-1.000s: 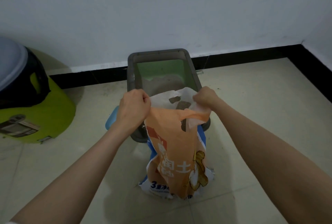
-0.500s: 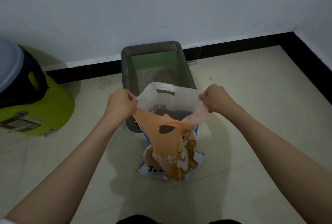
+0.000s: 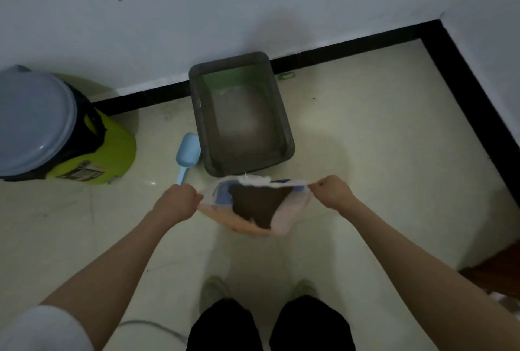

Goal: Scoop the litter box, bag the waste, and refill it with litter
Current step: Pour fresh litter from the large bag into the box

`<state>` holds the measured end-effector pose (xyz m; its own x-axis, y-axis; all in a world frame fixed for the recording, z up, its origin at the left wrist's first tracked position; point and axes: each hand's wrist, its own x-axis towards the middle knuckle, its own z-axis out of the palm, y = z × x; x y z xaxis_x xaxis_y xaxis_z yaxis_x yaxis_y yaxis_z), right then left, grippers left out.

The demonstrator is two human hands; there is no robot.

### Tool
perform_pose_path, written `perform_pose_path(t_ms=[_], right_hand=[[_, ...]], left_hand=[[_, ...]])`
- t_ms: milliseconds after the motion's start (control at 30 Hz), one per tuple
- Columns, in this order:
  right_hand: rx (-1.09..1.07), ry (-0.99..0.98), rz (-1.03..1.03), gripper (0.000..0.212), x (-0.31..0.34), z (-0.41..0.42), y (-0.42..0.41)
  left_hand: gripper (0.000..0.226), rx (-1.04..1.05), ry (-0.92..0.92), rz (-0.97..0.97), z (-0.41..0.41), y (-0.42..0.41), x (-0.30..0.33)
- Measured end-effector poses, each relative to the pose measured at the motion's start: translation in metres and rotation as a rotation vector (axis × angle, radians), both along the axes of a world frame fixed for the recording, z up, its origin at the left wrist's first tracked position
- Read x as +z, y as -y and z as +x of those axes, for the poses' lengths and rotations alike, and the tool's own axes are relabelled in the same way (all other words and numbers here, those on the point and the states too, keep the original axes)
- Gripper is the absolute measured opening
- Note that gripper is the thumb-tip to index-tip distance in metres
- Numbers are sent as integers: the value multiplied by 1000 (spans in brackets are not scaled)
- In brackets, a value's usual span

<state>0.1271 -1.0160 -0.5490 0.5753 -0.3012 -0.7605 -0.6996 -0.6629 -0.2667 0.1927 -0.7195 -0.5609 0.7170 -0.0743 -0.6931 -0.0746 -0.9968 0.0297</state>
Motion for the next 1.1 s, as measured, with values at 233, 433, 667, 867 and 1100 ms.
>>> perform_pose_path(t_ms=[233,433,667,867,1100], right_hand=[[92,-91,3,42,55,-26,0],[113,-59,8,52,149,-52,33],[0,46,24,48,265,-66,99],[-125,176,19,41,346,-54,176],[-232,282,13,48,392,-16,281]], left_hand=[[40,-30,-21,-23,-41,25,65],[38,-27,-11,-118,-50,51,157],[43,-42,79,-225,-56,114,273],[43,-18,150,-365,-32,201,343],[44,-105,124,-523,16,311,379]])
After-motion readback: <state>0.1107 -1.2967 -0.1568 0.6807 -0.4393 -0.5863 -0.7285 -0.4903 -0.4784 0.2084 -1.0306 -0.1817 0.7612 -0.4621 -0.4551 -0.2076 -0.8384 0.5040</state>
